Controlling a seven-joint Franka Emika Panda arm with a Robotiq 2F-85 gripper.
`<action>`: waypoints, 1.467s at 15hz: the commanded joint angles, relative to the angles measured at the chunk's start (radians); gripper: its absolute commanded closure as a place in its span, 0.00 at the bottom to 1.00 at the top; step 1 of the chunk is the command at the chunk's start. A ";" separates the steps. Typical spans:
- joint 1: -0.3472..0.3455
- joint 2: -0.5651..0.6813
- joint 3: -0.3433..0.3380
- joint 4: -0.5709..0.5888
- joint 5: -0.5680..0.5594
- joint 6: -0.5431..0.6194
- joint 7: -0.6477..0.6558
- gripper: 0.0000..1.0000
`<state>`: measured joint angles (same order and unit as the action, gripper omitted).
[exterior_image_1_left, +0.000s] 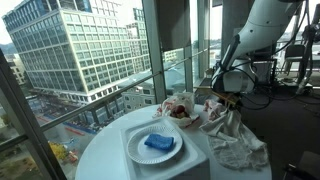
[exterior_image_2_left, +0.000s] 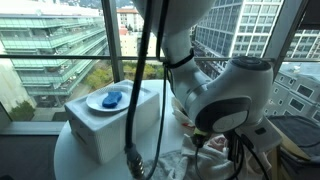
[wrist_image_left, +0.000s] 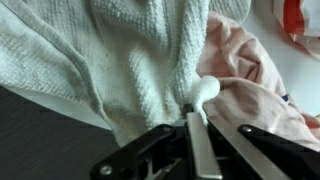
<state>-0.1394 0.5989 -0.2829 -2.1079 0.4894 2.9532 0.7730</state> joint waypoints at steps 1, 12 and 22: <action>0.117 0.097 -0.139 0.004 -0.034 0.134 0.168 0.99; 0.229 0.001 -0.130 -0.153 -0.055 0.166 0.159 0.12; -0.042 -0.132 0.325 -0.194 -0.003 -0.125 -0.166 0.00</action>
<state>-0.0853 0.4772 -0.0487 -2.3123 0.4458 2.9443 0.7362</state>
